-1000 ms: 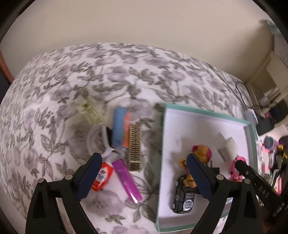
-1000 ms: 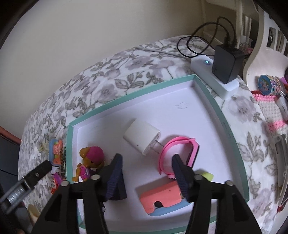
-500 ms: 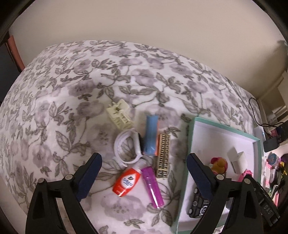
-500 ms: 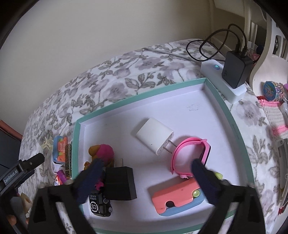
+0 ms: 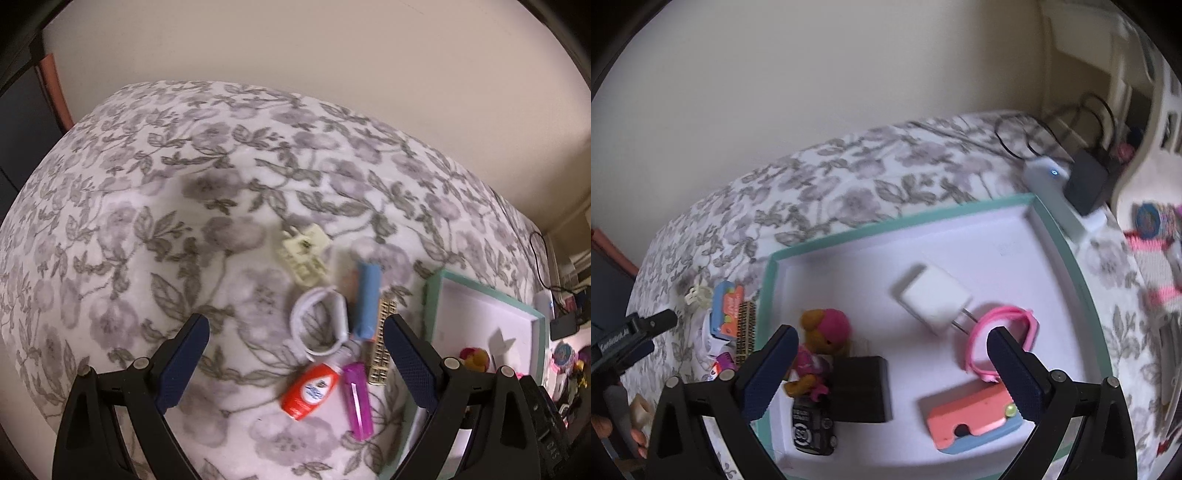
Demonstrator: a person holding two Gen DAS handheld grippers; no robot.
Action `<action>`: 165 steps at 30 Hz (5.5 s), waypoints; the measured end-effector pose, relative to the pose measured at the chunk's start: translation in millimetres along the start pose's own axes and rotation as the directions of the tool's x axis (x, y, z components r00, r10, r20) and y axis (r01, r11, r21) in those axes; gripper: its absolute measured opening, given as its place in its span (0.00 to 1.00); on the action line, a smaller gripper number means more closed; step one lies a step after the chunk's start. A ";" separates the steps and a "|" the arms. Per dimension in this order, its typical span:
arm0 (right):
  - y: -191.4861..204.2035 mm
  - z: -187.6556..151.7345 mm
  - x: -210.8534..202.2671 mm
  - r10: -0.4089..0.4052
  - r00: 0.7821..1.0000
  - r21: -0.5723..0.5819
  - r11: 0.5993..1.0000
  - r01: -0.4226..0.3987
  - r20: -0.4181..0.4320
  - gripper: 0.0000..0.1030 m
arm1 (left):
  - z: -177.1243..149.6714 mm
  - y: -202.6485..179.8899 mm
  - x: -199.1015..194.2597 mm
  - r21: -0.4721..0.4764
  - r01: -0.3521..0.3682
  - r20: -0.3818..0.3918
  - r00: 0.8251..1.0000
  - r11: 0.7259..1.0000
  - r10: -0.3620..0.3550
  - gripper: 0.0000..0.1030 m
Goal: Organize rigid objects
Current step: 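Move both grippers back over the remaining pile, then grasp the purple lighter with the right gripper, then grasp the red bottle with the left gripper while the right carries the lighter toward the tray, then lift the red bottle with the left gripper while the right holds the lighter over the tray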
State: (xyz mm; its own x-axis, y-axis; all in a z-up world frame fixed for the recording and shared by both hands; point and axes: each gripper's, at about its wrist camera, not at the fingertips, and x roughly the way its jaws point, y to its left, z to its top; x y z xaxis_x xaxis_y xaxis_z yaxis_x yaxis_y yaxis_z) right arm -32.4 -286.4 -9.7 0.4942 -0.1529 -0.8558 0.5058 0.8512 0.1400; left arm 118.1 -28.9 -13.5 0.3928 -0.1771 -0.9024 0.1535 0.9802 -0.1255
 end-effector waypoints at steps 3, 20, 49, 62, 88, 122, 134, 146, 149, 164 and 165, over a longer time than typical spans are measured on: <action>15.2 -1.0 1.9 0.046 0.999 -0.031 0.998 -0.047 -0.023 1.00 | 4.4 12.7 -1.3 -0.022 -0.006 0.008 1.000 1.000 0.006 0.92; 118.0 -22.3 19.7 0.191 0.975 -0.177 0.962 -0.210 -0.115 1.00 | 15.7 73.9 -1.5 -0.127 -0.040 0.024 0.999 0.991 0.043 0.93; 165.8 -55.8 64.8 0.126 0.956 -0.330 0.920 -0.213 -0.265 0.56 | 1.4 72.8 49.1 -0.089 0.002 -0.219 0.975 0.996 -0.021 0.93; 159.9 -59.0 74.3 0.091 0.953 -0.333 0.924 -0.189 -0.289 0.35 | 0.1 63.8 54.8 -0.054 0.022 -0.246 0.969 0.998 -0.035 0.93; 156.5 -53.6 63.5 0.125 0.949 -0.284 0.936 -0.209 -0.290 0.18 | -9.0 12.8 60.8 0.051 0.035 -0.272 0.962 0.998 -0.020 0.93; 120.0 -21.3 20.3 0.201 0.961 -0.179 0.955 -0.236 -0.190 0.12 | -26.0 -33.8 69.0 0.082 0.127 -0.284 0.954 0.989 -0.099 0.91; 107.1 -16.9 17.8 0.200 0.963 -0.136 0.965 -0.226 -0.181 0.12 | -34.6 -37.3 66.8 0.135 0.129 -0.299 0.951 0.982 -0.084 0.70; 106.1 -16.7 18.0 0.200 0.963 -0.134 0.965 -0.226 -0.183 0.12 | -49.8 -61.5 70.9 0.214 0.153 -0.326 0.942 0.965 -0.077 0.35; 105.3 -16.1 17.5 0.202 0.963 -0.131 0.965 -0.227 -0.181 0.12 | -49.4 -65.1 69.0 0.197 0.176 -0.333 0.937 0.964 -0.103 0.35; 99.3 -8.6 3.5 0.229 0.964 -0.099 0.965 -0.244 -0.138 0.12 | -24.0 -54.8 16.0 0.168 0.250 -0.250 0.946 0.954 -0.204 0.30; 97.8 -7.9 2.2 0.230 0.964 -0.095 0.965 -0.244 -0.134 0.12 | -22.3 -56.3 12.4 0.170 0.254 -0.245 0.947 0.952 -0.208 0.27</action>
State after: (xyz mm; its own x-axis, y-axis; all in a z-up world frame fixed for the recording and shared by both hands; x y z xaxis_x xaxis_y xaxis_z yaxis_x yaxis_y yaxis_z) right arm 12.5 -199.5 -1.8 0.4981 0.1159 -0.8593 0.3004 0.9066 0.2964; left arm 94.1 -84.3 -26.8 0.1182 -0.3502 -0.9292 0.4002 0.8732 -0.2782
